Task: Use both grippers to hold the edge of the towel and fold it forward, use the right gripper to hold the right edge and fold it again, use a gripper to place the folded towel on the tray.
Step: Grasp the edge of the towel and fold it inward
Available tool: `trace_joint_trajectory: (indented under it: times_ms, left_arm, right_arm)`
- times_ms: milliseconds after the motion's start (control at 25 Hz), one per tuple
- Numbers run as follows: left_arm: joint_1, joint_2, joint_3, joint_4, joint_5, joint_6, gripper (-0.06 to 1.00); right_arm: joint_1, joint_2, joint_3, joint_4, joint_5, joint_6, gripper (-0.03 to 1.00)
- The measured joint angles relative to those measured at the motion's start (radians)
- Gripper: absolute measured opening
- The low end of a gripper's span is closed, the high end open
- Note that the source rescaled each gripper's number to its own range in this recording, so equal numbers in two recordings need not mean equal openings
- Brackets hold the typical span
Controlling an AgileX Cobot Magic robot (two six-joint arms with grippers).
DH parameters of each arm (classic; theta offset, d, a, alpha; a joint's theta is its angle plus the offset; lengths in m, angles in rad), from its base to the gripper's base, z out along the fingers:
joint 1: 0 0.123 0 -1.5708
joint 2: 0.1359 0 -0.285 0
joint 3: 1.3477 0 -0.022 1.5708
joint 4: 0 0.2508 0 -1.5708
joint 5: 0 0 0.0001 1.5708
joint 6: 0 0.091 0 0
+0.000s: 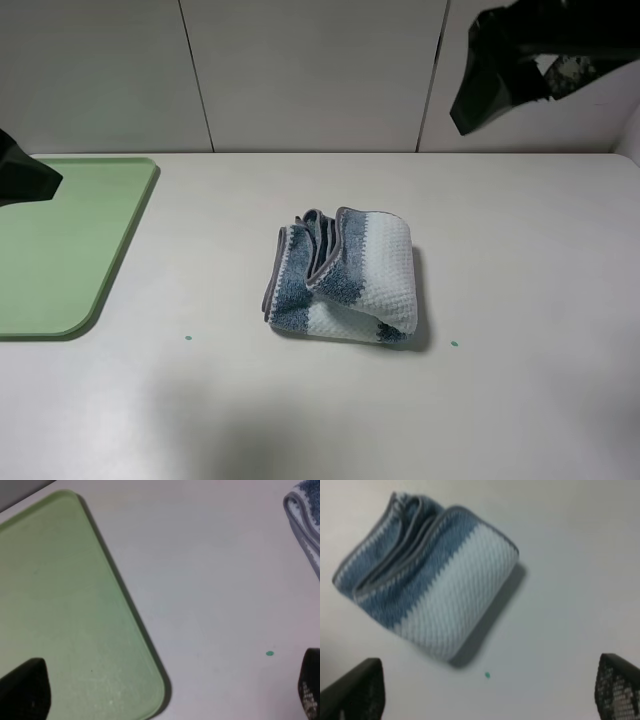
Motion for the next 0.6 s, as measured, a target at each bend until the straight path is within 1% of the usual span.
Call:
trace_joint_trajectory:
  times_ms: [320, 400, 600]
  left_arm:
    - [0.000, 0.000, 0.000, 0.000, -0.003, 0.000, 1.00]
    - [0.000, 0.000, 0.000, 0.000, -0.003, 0.000, 1.00]
    - [0.000, 0.000, 0.000, 0.000, -0.003, 0.001, 1.00]
  right_arm:
    - [0.000, -0.171, 0.261, -0.006, 0.002, -0.016, 0.91]
    - [0.000, -0.208, 0.287, -0.008, 0.003, -0.017, 0.91]
    - [0.000, -0.293, 0.290, 0.001, -0.008, -0.019, 0.91]
